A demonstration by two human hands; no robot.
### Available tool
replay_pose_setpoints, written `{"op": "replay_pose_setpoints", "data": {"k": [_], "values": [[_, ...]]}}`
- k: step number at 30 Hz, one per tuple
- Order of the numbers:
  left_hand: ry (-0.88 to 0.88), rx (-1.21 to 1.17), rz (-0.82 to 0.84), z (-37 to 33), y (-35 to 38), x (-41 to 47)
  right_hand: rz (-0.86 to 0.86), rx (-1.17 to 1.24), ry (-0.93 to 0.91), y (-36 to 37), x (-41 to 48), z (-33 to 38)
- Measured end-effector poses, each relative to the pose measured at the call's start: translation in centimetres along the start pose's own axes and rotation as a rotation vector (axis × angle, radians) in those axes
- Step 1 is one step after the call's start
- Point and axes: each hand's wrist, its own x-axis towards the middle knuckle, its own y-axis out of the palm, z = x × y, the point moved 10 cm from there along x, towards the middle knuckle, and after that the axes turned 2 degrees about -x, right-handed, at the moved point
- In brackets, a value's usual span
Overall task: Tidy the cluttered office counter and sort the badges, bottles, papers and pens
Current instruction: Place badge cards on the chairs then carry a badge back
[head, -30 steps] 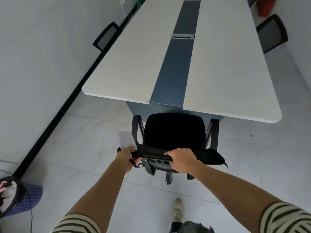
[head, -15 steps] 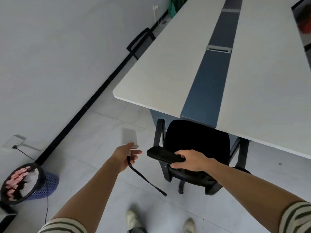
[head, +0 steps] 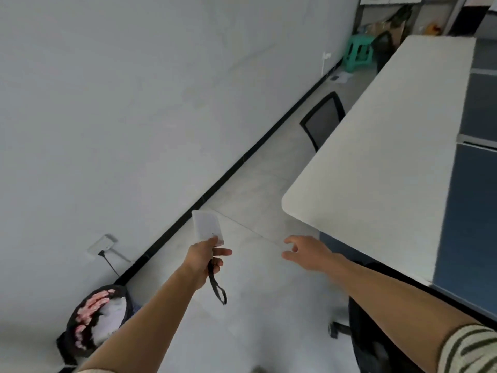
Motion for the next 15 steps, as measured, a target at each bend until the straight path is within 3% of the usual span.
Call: {"op": "replay_pose_setpoints", "data": {"k": [5, 15], "values": [[0.024, 0.004, 0.016, -7.9, -3.1, 7.1, -0.025, 0.01, -0.011, -2.7, 7.4, 5.7], [-0.003, 0.018, 0.181, -19.5, 0.5, 23.8, -0.033, 0.029, 0.084, -10.9, 25.7, 5.4]]}}
